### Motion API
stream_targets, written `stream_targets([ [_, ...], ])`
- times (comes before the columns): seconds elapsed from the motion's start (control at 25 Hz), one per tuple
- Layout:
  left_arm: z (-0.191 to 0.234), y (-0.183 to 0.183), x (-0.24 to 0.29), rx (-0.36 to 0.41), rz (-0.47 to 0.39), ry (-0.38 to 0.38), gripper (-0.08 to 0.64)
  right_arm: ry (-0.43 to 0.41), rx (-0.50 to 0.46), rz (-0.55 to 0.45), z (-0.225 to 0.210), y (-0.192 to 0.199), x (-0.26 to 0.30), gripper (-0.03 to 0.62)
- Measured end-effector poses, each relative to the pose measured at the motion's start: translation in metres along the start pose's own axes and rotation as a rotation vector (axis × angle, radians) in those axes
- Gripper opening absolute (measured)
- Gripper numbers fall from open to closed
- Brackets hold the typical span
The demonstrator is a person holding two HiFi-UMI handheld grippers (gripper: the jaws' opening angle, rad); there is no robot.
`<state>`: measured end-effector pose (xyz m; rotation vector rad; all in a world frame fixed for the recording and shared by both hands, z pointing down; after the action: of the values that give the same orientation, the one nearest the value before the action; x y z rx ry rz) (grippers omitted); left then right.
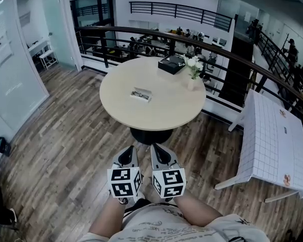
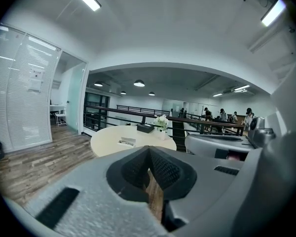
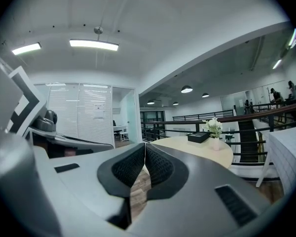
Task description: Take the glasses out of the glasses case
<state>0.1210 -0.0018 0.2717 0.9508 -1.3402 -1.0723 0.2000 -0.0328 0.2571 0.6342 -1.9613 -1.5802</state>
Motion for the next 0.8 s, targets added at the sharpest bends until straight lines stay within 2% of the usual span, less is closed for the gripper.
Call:
stream_targets([
  [0.32,0.062,-0.018,0.053,-0.002,-0.003,0.027,0.006,0.011,-0.015,-0.003,0.01,-0.008,0.081,0.015],
  [0.8,0.115,-0.023,0.142,-0.022,0.046,0.079,0.006,0.037,-0.005,0.04,-0.011,-0.006,0.18,0.017],
])
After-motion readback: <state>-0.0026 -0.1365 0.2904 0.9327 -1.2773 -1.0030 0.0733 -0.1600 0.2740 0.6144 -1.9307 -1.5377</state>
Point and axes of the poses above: the fingertips, and each gripper's own axes: x forward along the fingers, z to its left, y out of its underside, the point moved 1 cm from there along -x, backward along the fingers, and after that the axes turned 6 degrees about x, right-handed, at the moved point
